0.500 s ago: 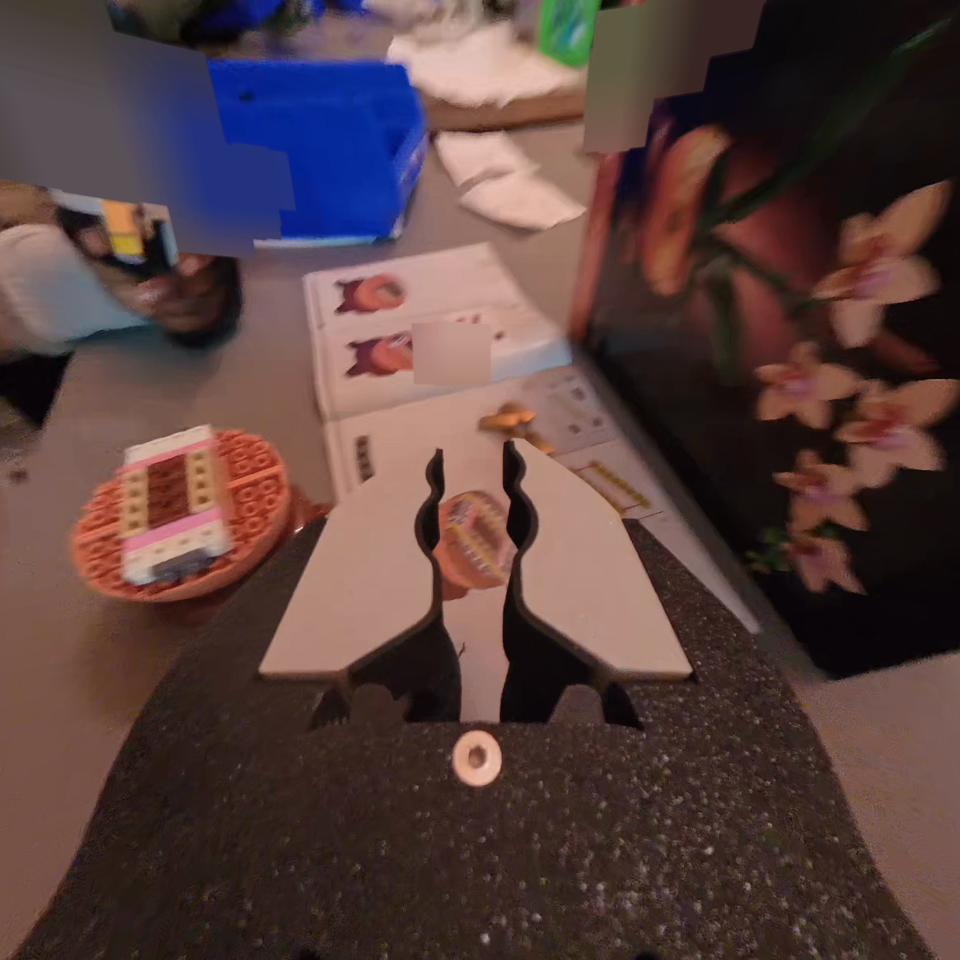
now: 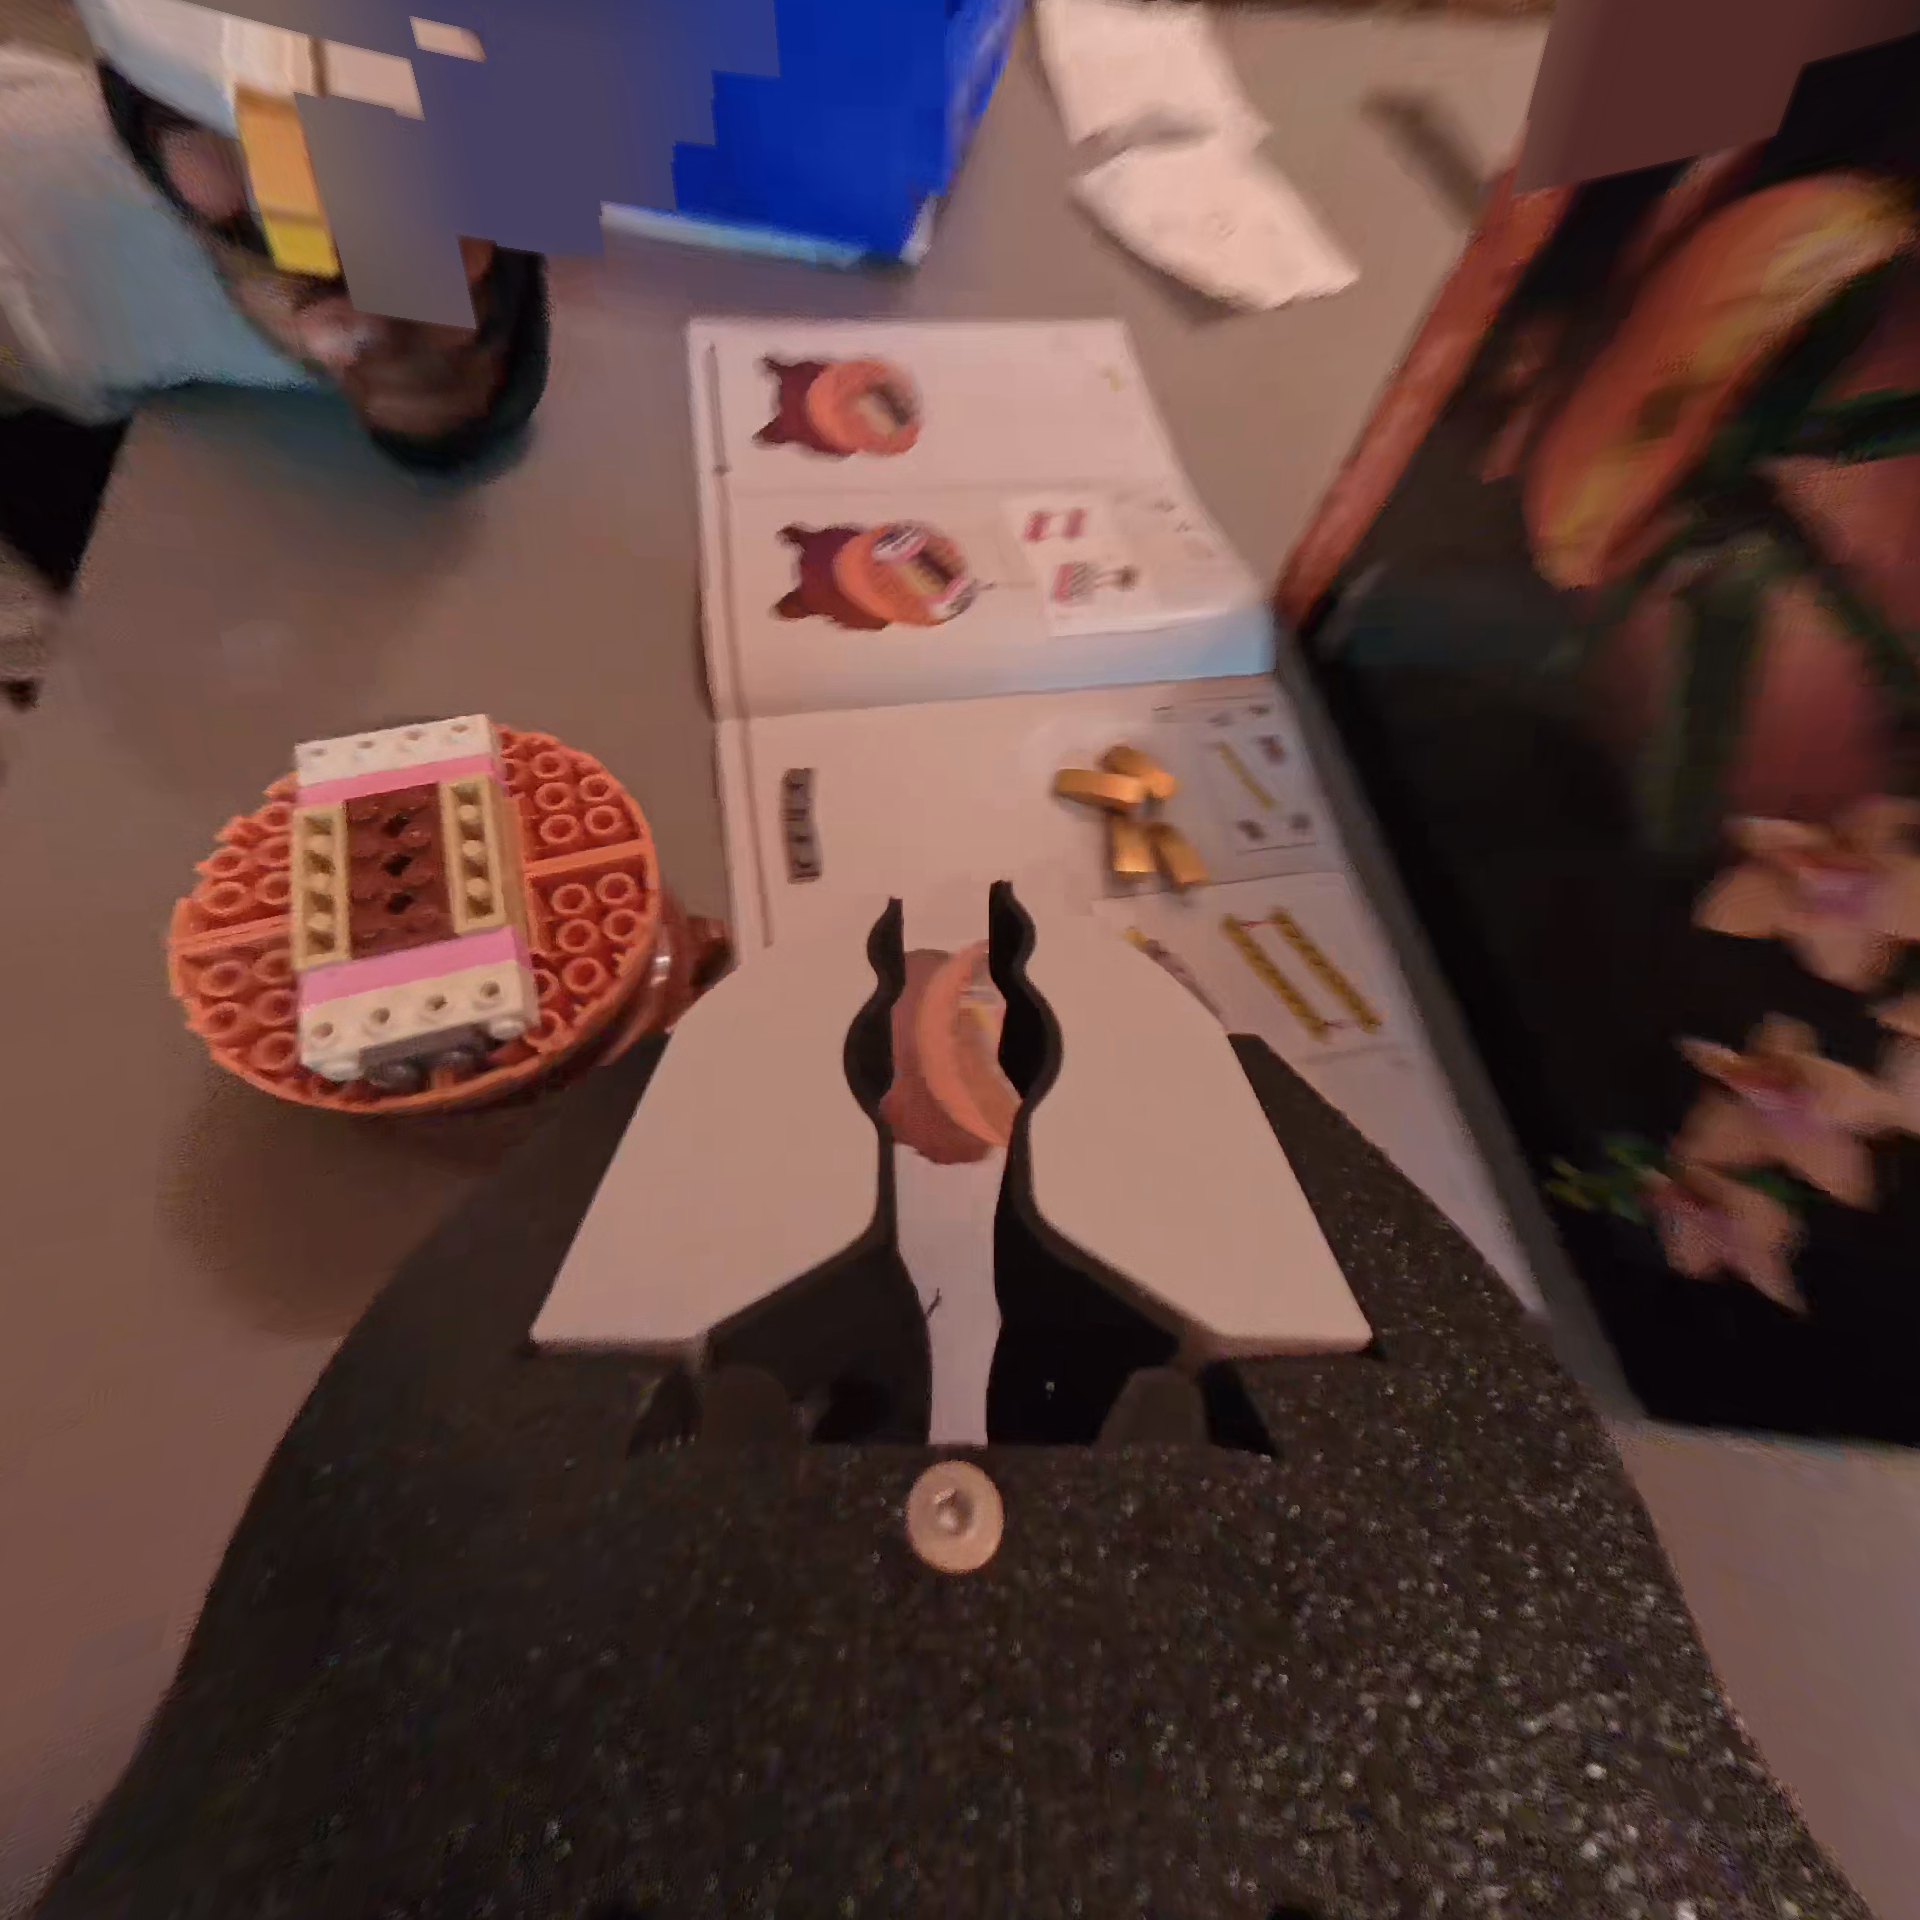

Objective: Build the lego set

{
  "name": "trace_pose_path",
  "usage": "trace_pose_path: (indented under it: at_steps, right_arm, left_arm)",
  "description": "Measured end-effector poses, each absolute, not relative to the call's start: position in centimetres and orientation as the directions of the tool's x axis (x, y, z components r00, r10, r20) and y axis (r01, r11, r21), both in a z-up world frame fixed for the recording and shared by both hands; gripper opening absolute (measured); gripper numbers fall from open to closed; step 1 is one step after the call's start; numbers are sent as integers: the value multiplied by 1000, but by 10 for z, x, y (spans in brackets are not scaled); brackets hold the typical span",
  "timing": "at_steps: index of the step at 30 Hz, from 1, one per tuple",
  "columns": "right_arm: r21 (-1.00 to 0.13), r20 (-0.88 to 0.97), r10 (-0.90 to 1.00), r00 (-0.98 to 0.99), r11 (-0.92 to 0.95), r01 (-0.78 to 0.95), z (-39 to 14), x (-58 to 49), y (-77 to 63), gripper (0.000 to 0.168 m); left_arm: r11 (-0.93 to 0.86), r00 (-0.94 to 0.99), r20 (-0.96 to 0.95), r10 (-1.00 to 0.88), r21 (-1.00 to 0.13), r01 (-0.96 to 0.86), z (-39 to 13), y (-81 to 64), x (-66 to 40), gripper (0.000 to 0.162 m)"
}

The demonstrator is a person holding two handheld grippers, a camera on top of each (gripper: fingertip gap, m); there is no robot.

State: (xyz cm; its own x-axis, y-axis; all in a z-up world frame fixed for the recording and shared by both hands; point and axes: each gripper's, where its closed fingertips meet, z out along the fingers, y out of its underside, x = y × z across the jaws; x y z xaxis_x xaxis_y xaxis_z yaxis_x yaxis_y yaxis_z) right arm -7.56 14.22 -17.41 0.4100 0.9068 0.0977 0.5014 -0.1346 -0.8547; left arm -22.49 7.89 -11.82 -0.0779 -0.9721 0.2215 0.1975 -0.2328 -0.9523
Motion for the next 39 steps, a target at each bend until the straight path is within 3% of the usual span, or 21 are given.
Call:
trace_pose_path:
  at_steps: [4,8,12,17,28,31,39]
  right_arm:
    - [-915,224,816,532,-12,403,-159,-54,155,15]
    - [-904,124,863,490,-105,414,-176,-61,149,13]
    - [-851,15,920,393,-194,488,-196,-89,141,12]
    - [-690,-52,965,257,-221,690,-225,-119,139,14]
    - [-658,-66,977,201,-195,728,-239,-134,132,7]
    - [-692,-3,973,232,-169,702,-226,-124,136,7]
    - [-823,146,890,433,-133,552,-131,-71,128,7]
  left_arm:
    - [-235,-81,223,-971,-953,190,-119,79,-224,9]
    - [-243,-74,233,-970,-951,191,-119,82,-223,9]
    - [-246,-72,237,-969,-951,186,-120,83,-222,9]
    - [-231,-72,222,-972,-957,173,-121,81,-220,9]
    - [-224,-64,216,-974,-958,179,-120,81,-221,9]
    - [-224,-64,216,-974,-958,178,-120,81,-221,9]
    - [-212,-63,203,-977,-961,180,-120,80,-220,9]
